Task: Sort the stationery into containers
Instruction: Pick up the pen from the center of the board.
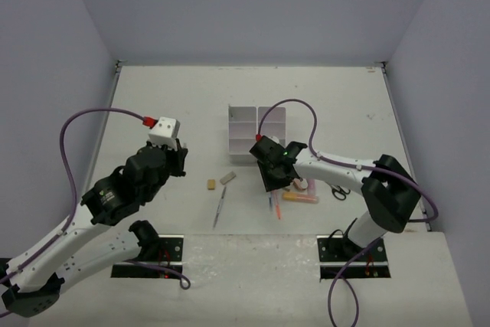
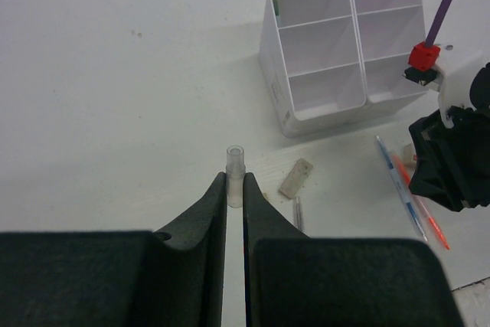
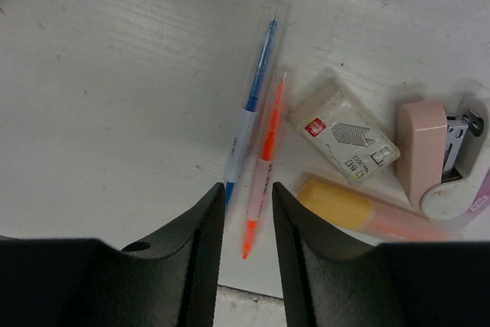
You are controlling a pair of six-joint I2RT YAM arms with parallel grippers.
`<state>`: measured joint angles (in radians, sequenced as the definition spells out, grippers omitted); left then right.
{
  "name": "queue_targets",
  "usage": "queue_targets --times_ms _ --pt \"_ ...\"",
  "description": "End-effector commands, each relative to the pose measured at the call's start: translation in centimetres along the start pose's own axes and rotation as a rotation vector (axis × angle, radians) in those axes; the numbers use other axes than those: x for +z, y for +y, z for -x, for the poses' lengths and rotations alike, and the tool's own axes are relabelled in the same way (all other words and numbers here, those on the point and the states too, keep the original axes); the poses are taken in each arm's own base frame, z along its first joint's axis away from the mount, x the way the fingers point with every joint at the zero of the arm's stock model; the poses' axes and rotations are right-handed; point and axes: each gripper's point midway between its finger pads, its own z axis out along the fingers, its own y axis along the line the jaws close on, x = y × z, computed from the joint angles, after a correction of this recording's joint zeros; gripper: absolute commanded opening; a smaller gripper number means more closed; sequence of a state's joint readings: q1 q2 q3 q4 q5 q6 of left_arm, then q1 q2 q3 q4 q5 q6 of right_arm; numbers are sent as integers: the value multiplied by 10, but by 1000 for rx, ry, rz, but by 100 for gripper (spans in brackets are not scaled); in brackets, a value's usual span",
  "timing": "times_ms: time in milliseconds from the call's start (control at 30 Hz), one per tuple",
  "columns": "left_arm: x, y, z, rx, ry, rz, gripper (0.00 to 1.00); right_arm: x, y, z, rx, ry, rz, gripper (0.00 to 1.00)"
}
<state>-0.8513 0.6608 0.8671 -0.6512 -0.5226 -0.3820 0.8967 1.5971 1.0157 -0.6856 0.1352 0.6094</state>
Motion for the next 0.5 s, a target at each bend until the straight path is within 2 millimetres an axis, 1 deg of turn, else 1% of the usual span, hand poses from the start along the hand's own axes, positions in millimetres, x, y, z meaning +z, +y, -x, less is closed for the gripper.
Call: queue_targets --times_ms 0,167,467 --pt "0 -9 6 -23 -33 -55 0 4 12 13 15 -32 27 33" --pt "6 -16 -3 0 6 -69 0 11 7 9 22 -17 12 32" --pt "7 -19 -5 6 11 -87 0 15 -5 -2 39 6 1 28"
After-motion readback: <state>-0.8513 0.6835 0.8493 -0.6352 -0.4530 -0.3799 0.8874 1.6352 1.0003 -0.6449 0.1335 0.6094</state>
